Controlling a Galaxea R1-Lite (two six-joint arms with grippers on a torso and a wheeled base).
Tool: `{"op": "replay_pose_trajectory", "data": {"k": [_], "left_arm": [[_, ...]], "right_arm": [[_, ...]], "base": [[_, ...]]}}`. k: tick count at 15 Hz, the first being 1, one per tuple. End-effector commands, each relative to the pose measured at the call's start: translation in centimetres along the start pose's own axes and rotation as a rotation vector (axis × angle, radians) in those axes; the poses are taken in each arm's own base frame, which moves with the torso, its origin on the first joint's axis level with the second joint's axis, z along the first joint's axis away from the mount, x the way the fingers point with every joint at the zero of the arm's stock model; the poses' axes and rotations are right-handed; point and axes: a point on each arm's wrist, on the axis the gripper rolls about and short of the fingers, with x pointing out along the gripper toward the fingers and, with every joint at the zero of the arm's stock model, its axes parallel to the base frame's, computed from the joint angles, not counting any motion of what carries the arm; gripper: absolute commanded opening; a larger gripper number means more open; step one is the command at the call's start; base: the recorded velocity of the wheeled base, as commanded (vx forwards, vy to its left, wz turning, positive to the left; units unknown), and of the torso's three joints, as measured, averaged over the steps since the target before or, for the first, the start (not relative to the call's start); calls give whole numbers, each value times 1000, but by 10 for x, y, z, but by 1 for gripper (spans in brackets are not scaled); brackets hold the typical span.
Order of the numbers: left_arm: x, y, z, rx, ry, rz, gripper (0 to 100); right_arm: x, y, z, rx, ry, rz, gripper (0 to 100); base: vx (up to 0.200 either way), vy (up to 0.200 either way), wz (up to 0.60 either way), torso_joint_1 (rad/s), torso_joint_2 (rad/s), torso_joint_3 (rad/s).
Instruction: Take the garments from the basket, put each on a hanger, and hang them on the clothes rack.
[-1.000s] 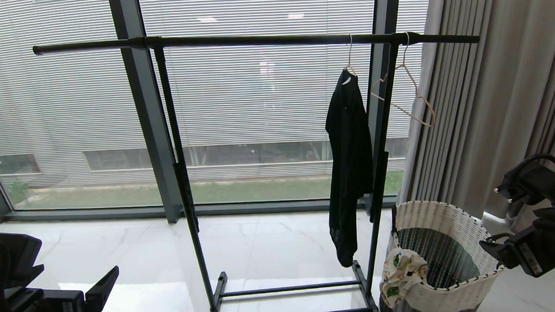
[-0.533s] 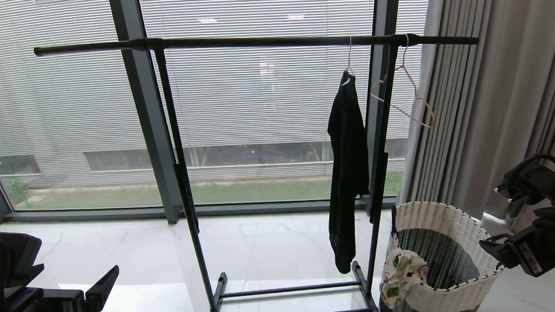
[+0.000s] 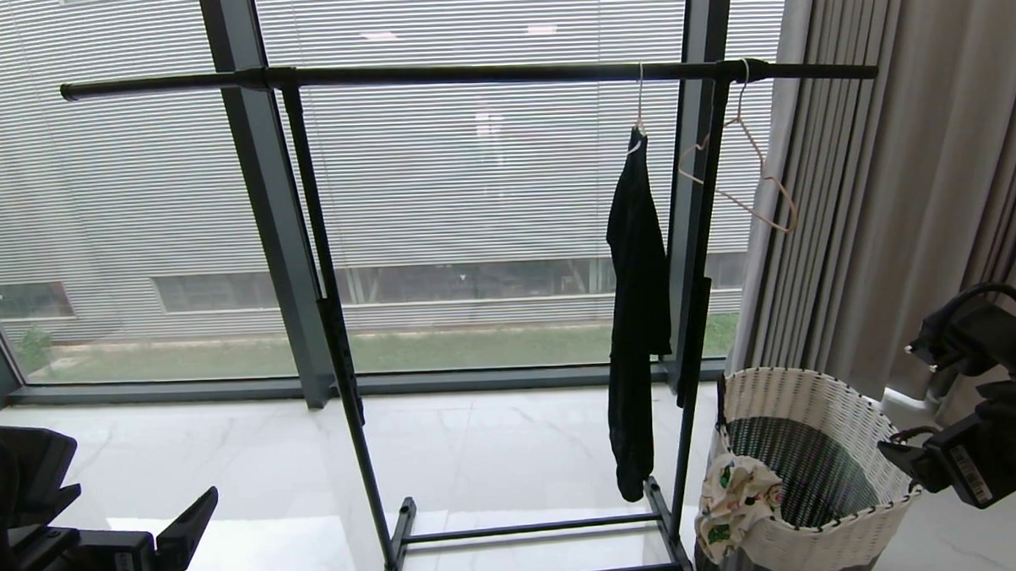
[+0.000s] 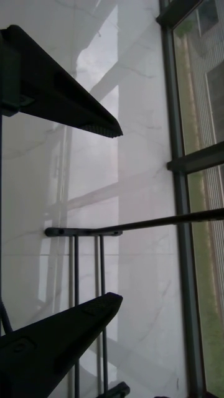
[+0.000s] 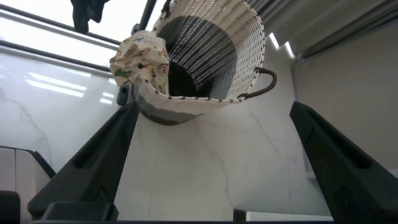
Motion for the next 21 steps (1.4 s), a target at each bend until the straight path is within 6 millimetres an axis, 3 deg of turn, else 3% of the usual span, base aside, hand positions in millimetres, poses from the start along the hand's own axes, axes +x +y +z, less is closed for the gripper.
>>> {"op": "replay_pose_trajectory", "data": {"k": [1,4,11,16,21], "left_arm": [[0,0,0,0,0,0,100],[1,0,1,0,0,-14,100],[2,-1,1,2,-1,-42,100],[2,-1,4,-2,-10,-40,100],[6,-1,19,-11,-46,-67,100]], "right_arm": [[6,-1,-7,-2,42,-9,100],[19,-4,-20,6,123,-7,100],[46,7,-19,-142,106,64,100],[70,22,-49,-214,275,129,100],[125,50,-70,-263,347,171,100]], "base": [[0,0,0,0,0,0],[67,0,0,-1,1,1],[200,0,0,0,4,4],[40,0,0,1,0,0],[0,0,0,0,0,0]]}}
